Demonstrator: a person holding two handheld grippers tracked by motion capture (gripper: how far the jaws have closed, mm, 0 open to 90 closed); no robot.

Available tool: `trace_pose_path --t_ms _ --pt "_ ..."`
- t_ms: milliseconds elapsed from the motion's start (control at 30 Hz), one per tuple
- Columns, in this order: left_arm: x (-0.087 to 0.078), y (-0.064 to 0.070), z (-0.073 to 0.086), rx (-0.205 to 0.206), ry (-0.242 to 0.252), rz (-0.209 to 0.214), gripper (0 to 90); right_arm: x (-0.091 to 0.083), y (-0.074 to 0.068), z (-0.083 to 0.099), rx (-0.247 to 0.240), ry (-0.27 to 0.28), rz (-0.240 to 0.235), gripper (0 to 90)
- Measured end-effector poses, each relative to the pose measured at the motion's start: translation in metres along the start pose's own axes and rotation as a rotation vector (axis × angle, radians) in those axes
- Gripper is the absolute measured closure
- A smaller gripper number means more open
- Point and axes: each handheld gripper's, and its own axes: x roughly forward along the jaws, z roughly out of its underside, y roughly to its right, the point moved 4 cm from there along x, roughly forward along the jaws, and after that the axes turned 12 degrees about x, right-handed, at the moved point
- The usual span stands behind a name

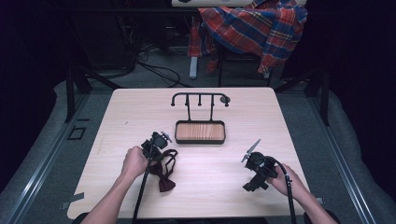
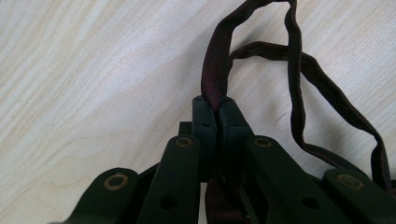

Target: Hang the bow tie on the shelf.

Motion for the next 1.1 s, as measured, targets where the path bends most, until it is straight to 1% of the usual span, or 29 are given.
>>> trace_pose_path --t_ms 100,133,167,233,267,333,500,533,567,600,667,733,833,867,900,933,967,1000,1100 --pt "-0.001 0.0 0.0 -0.002 0.002 -0.003 88.0 0.0 0.0 0.0 0.0 -0.001 -0.002 15.9" --pt "-0.001 0.0 0.001 -0.003 0.006 -0.005 88.1 0.0 0.0 0.001 -0.008 -0.004 0.002 15.9" --pt "-0.002 0.0 0.001 -0.003 0.01 0.001 88.1 0.0 0.0 0.001 -0.008 -0.003 0.001 15.9" --pt "-0.003 0.0 0.001 -0.001 0.013 0.001 88.2 -0.001 -0.001 0.001 -0.007 -0.002 0.004 15.9" --pt "-0.004 0.0 0.001 -0.003 0.017 -0.002 88.2 -0.001 -0.001 0.001 -0.007 0.0 0.004 15.9" --pt "-0.007 0.0 0.001 -0.009 0.029 0.006 88.2 -0.001 0.0 0.001 -0.005 0.0 0.003 15.9" --pt "-0.012 0.0 0.003 -0.01 0.032 0.01 88.2 -0.001 -0.001 0.001 -0.01 -0.004 0.004 15.9" --pt "-0.015 0.0 0.004 -0.016 0.043 0.013 88.3 -0.001 -0.001 0.001 -0.008 0.001 0.003 15.9" --pt "-0.015 0.0 0.004 -0.016 0.043 0.013 88.3 -0.001 -0.001 0.001 -0.008 0.001 0.003 15.9" --pt "-0.019 -0.001 0.005 -0.021 0.057 0.013 88.3 -0.001 -0.001 0.001 -0.007 0.001 0.002 15.9" --pt "-0.02 0.0 0.005 -0.027 0.063 0.013 88.3 -0.001 -0.001 0.001 -0.006 0.002 0.004 15.9" --pt "-0.027 -0.001 0.007 -0.031 0.082 0.003 88.4 -0.001 0.0 0.0 -0.006 0.003 0.006 15.9" --pt "-0.03 -0.001 0.008 -0.035 0.086 0.004 88.4 -0.001 0.0 0.001 -0.005 -0.001 0.009 15.9" --pt "-0.031 -0.001 0.009 -0.04 0.097 -0.001 88.4 -0.001 0.0 0.001 -0.007 -0.003 0.01 15.9" --pt "-0.032 -0.001 0.009 -0.043 0.098 -0.001 88.4 -0.001 0.0 0.001 -0.006 0.0 0.005 15.9" --pt "-0.035 -0.001 0.01 -0.047 0.111 -0.006 88.4 -0.001 0.0 0.001 -0.004 0.009 0.002 15.9" --pt "-0.037 -0.001 0.01 -0.044 0.11 -0.006 88.4 -0.002 0.0 0.001 -0.007 0.007 0.011 15.9" --pt "-0.039 -0.001 0.01 -0.05 0.121 -0.011 88.4 -0.002 0.0 0.001 -0.001 0.018 0.006 15.9" --pt "-0.042 -0.001 0.01 -0.054 0.129 -0.011 88.5 -0.003 0.0 0.001 -0.002 0.014 0.006 15.9"
